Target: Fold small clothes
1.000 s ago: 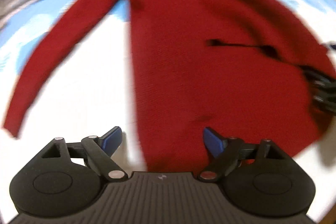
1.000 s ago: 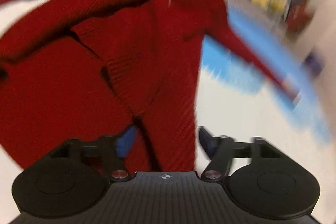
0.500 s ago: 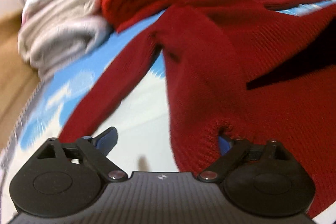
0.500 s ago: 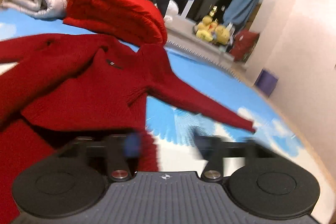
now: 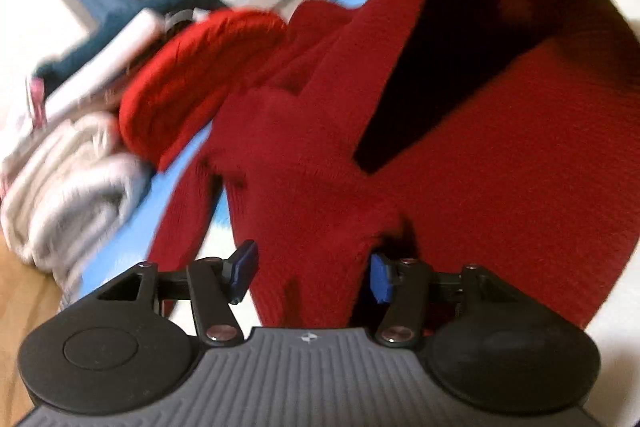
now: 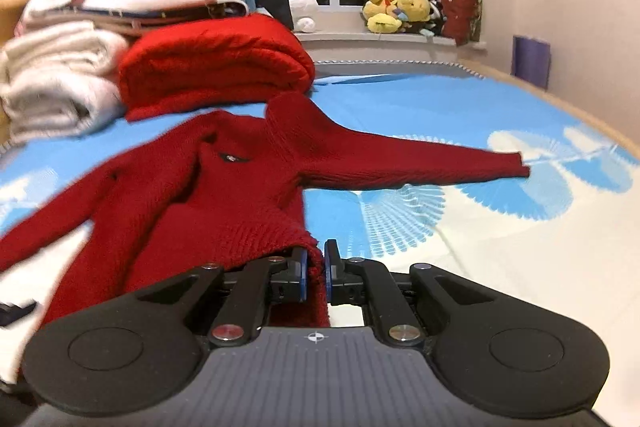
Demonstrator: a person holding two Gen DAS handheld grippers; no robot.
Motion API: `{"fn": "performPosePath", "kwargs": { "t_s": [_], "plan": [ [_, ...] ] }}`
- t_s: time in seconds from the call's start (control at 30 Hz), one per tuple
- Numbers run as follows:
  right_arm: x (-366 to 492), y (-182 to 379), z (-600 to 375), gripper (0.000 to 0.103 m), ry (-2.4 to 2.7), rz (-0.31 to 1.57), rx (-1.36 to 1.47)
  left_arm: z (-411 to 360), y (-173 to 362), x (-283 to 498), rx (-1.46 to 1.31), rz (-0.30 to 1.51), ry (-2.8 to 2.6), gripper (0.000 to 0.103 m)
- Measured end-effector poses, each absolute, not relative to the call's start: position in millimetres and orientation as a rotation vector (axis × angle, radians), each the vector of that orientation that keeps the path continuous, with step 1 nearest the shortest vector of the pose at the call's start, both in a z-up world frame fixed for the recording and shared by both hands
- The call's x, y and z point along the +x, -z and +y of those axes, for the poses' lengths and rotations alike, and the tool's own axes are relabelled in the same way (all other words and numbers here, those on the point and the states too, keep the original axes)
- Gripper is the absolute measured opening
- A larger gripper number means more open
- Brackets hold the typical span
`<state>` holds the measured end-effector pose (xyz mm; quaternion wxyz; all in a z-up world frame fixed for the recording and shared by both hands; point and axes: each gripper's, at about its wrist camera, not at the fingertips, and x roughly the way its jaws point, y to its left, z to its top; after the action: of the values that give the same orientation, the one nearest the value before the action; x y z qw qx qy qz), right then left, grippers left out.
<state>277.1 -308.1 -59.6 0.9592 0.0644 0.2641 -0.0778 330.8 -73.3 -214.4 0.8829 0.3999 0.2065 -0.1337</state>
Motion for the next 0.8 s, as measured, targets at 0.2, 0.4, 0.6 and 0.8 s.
{"fn": "performPosePath", "kwargs": {
  "t_s": [0.2,0.4,0.6,0.8],
  "plan": [
    [275,58,-311,0.008,0.141,0.541,0.158,-98,244,338,0.991,0.349,0.223,0.063],
    [279,69,-322,0.008,0.186,0.587,0.122,-87,188,362,0.671,0.363,0.153,0.009],
    [271,75,-346,0.007,0.269,0.614,0.114,17,116,377,0.303,0.466,-0.117,0.008],
    [192,39,-395,0.007,0.253,0.53,0.384,94,93,332,0.043,0.63,-0.206,0.008]
  ]
}}
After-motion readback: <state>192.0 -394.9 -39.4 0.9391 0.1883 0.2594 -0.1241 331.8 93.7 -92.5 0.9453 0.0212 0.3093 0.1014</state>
